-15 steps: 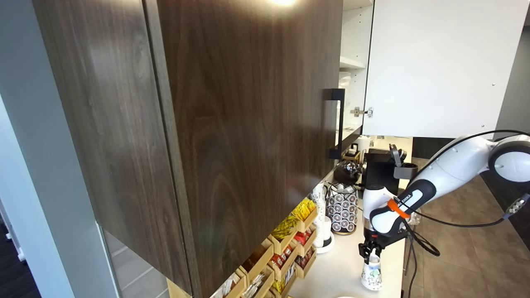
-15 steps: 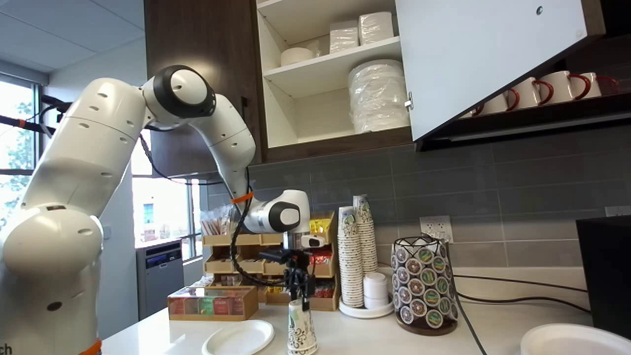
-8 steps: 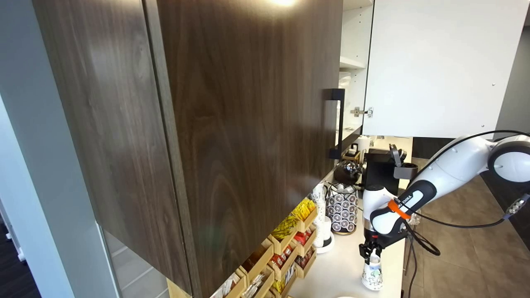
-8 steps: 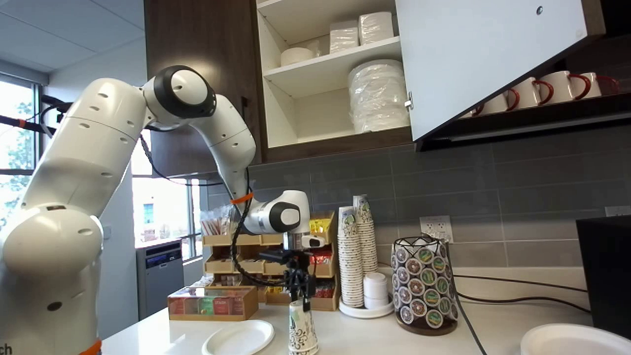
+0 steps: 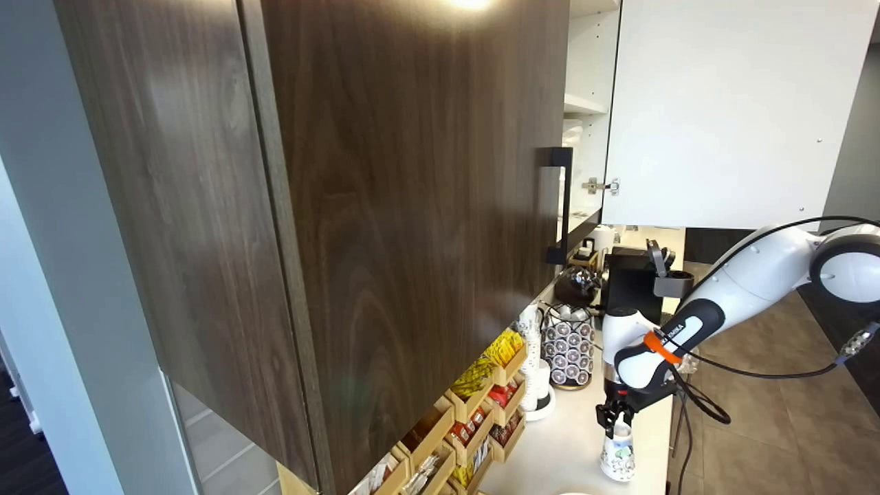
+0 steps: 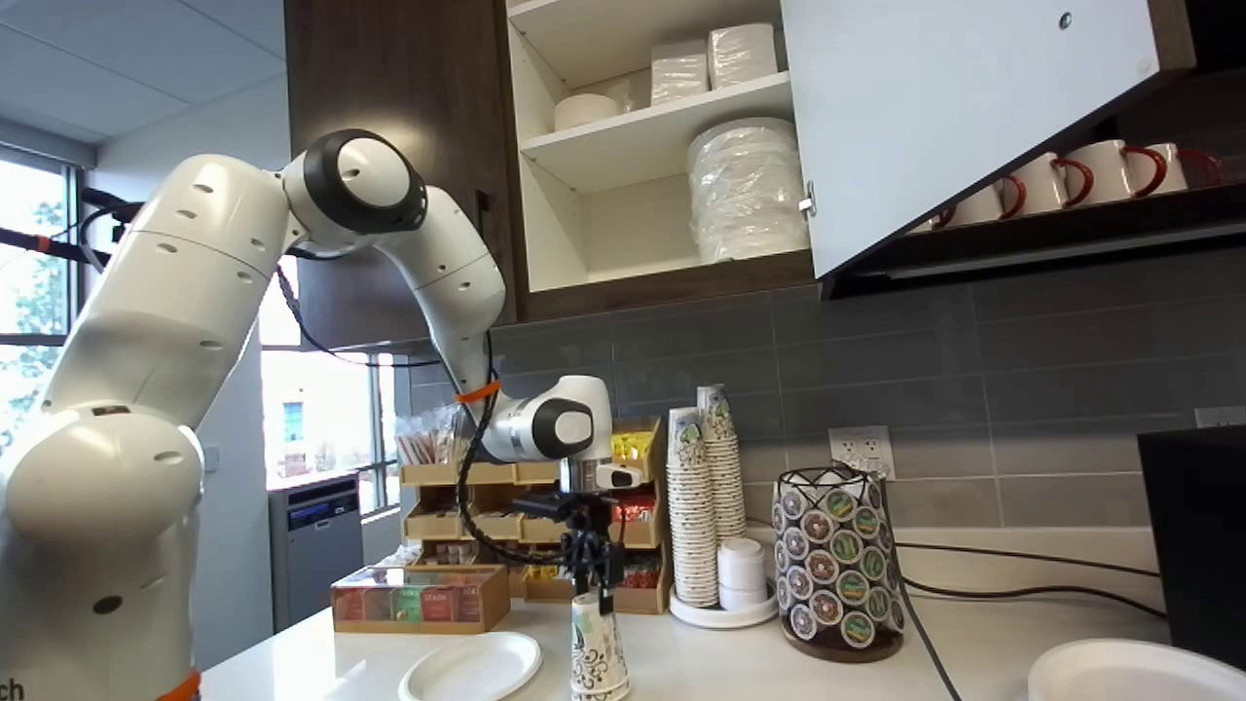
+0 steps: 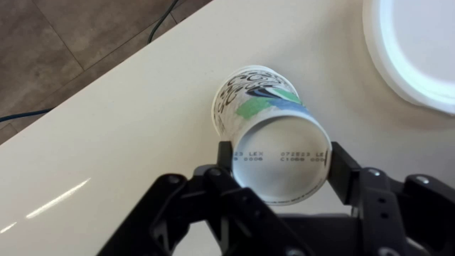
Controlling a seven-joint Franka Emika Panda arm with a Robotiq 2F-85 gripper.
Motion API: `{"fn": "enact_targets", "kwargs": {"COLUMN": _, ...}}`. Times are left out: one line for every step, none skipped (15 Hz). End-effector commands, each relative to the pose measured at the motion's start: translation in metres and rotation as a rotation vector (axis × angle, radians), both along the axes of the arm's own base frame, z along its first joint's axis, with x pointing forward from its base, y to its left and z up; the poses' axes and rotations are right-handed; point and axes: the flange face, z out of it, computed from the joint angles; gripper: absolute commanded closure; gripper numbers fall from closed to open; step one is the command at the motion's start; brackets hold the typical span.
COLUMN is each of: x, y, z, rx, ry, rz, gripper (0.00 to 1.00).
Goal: Unstack the two paper cups on the counter
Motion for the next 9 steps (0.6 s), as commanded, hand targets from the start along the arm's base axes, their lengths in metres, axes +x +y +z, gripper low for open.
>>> {"fn": "enact_targets", "kwargs": {"x": 0.0016, "y": 0.0009, "z": -0.0028, "rx": -0.014, "ry": 0.001, "rz": 0.013, "gripper": 0.51}}
{"fn": "enact_targets", "kwargs": {"x": 0.0017, "y": 0.0008, "z": -0.0027, "rx": -0.015, "ry": 0.001, "rz": 0.013, "gripper": 0.59}}
{"fn": "enact_targets", "kwargs": {"x": 0.0018, "y": 0.0009, "z": -0.0026, "rx": -0.015, "ry": 0.000, "rz": 0.013, "gripper": 0.59}}
{"fn": "enact_targets", "kwargs": {"x": 0.0019, "y": 0.0010, "z": -0.0026, "rx": -0.015, "ry": 0.000, "rz": 0.013, "gripper": 0.59}}
{"fn": "enact_targets", "kwargs": {"x": 0.0019, "y": 0.0011, "z": -0.0025, "rx": -0.013, "ry": -0.001, "rz": 0.012, "gripper": 0.59}}
{"fn": "enact_targets", "kwargs": {"x": 0.0020, "y": 0.0013, "z": -0.0025, "rx": -0.012, "ry": 0.000, "rz": 0.013, "gripper": 0.59}}
{"fn": "enact_targets", "kwargs": {"x": 0.0022, "y": 0.0014, "z": -0.0024, "rx": -0.012, "ry": -0.002, "rz": 0.013, "gripper": 0.59}}
{"fn": "enact_targets", "kwargs": {"x": 0.0023, "y": 0.0015, "z": -0.0024, "rx": -0.015, "ry": -0.003, "rz": 0.014, "gripper": 0.59}}
{"fn": "enact_targets", "kwargs": {"x": 0.0024, "y": 0.0018, "z": -0.0023, "rx": -0.013, "ry": -0.002, "rz": 0.014, "gripper": 0.59}}
